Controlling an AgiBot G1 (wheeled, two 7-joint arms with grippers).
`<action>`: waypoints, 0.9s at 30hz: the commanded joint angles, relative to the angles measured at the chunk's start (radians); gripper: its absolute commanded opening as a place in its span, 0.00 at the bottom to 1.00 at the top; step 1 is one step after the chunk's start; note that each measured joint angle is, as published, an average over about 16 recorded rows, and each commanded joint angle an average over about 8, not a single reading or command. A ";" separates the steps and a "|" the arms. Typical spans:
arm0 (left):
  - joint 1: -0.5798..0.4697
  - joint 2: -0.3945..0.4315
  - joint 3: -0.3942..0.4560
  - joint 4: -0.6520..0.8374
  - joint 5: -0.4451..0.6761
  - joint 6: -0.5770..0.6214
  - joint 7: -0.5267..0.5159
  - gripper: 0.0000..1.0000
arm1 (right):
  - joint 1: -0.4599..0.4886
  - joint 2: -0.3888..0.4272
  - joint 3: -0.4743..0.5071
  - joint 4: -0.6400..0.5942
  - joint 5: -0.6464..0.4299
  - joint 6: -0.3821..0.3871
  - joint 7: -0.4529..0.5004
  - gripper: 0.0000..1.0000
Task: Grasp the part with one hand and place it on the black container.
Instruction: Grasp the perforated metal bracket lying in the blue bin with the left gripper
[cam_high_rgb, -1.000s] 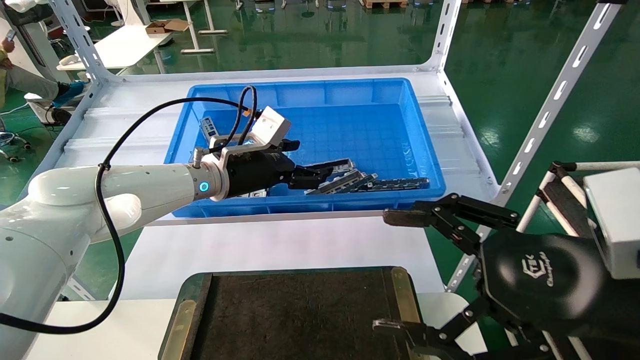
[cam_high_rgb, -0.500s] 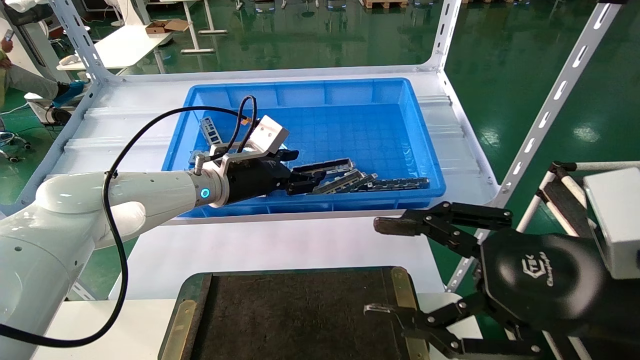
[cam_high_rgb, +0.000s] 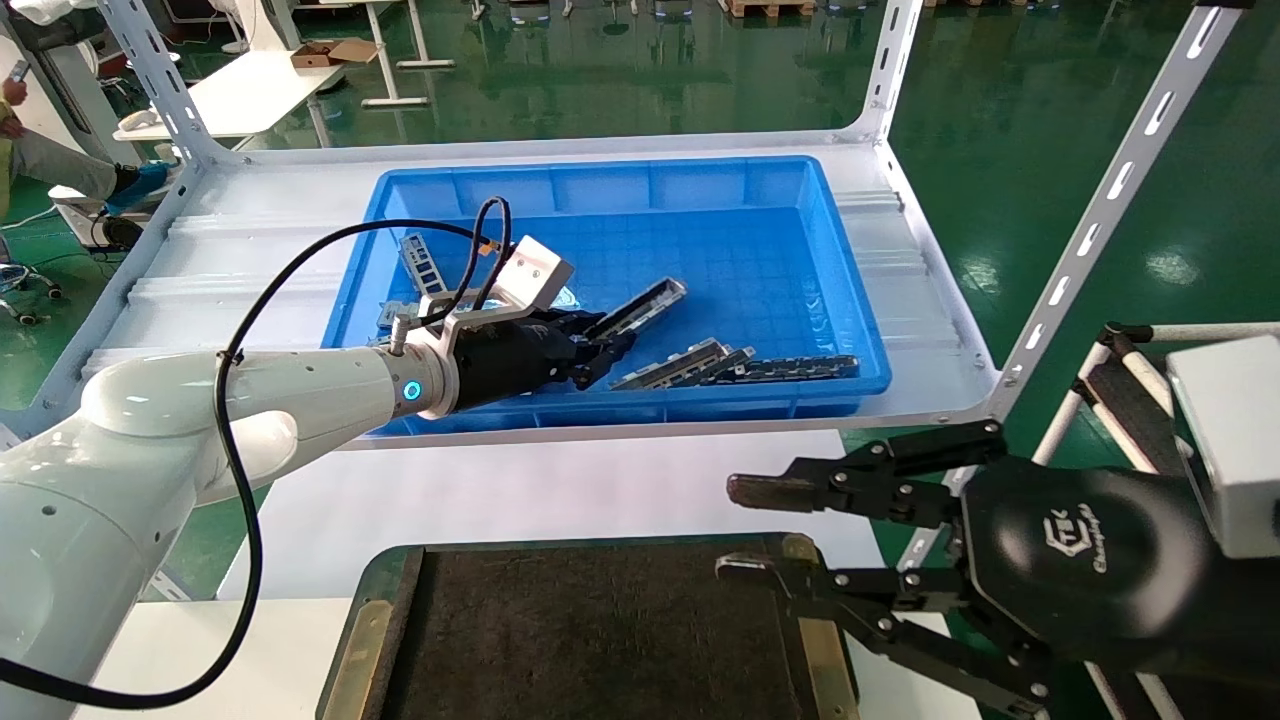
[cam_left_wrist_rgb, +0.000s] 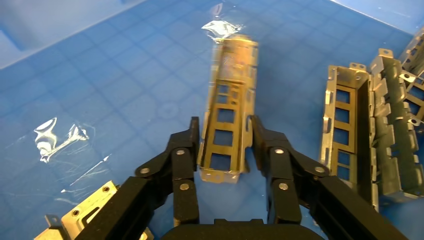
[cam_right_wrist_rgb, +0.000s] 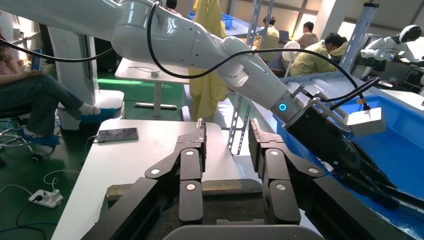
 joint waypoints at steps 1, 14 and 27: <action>0.002 0.000 0.006 -0.001 -0.005 -0.007 -0.003 0.00 | 0.000 0.000 0.000 0.000 0.000 0.000 0.000 0.00; 0.003 -0.002 0.038 -0.024 -0.050 -0.048 -0.012 0.00 | 0.000 0.000 0.000 0.000 0.000 0.000 0.000 0.00; -0.045 -0.071 -0.009 -0.066 -0.172 0.193 0.074 0.00 | 0.000 0.000 -0.001 0.000 0.000 0.000 0.000 0.00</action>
